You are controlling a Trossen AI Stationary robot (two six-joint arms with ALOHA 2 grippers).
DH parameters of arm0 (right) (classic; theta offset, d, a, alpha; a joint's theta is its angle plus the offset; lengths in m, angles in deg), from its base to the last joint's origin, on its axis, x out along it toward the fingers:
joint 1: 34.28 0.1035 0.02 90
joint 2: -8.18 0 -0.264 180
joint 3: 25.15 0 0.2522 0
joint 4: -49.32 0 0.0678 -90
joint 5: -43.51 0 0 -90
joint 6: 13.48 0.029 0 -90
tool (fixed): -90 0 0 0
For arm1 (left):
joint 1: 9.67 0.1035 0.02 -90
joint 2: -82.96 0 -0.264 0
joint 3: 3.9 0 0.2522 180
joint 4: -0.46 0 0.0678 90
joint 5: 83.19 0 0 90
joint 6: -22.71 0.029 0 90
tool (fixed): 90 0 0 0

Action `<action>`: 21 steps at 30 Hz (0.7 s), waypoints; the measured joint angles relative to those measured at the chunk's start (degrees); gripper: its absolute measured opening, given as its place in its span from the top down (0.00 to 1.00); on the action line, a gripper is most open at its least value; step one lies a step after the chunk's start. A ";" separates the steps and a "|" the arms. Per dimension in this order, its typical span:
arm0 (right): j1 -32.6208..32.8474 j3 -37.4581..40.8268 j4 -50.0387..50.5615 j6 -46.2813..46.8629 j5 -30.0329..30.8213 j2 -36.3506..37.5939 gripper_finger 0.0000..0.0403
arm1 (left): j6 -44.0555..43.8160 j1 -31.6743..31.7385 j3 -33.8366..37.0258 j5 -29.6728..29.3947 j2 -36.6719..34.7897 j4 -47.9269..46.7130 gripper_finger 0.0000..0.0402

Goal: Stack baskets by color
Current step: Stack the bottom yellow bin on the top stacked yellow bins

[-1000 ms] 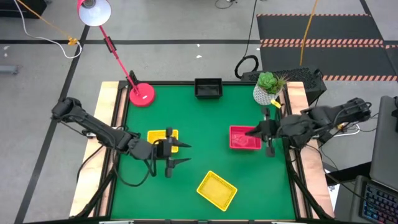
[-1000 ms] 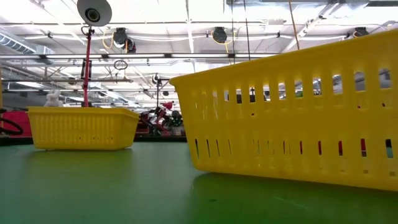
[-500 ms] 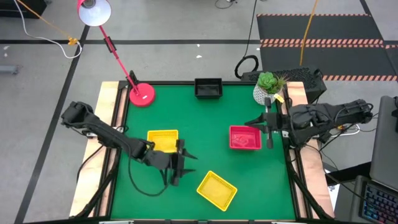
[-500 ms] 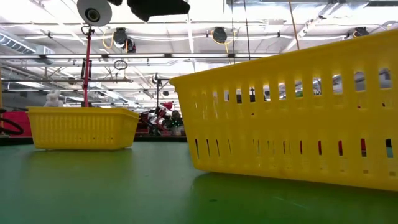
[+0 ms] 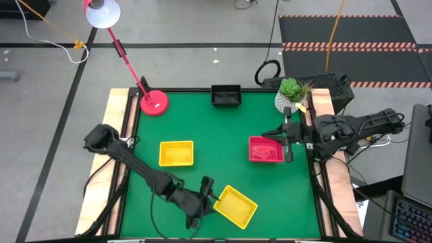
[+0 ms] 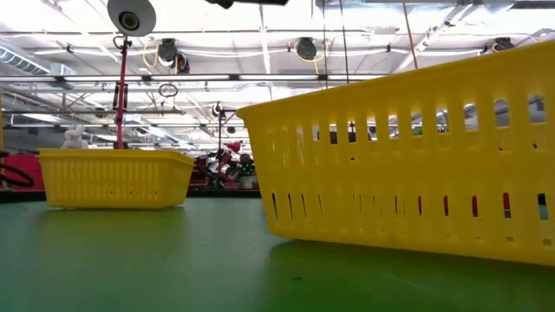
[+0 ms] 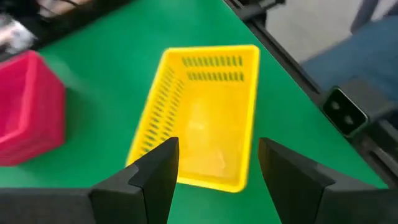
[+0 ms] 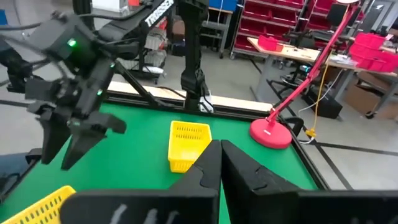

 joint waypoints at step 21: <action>0.02 0.00 0.89 0.18 -0.02 0.02 1.00 | -9.81 0.88 -21.50 3.72 15.63 -13.02 0.45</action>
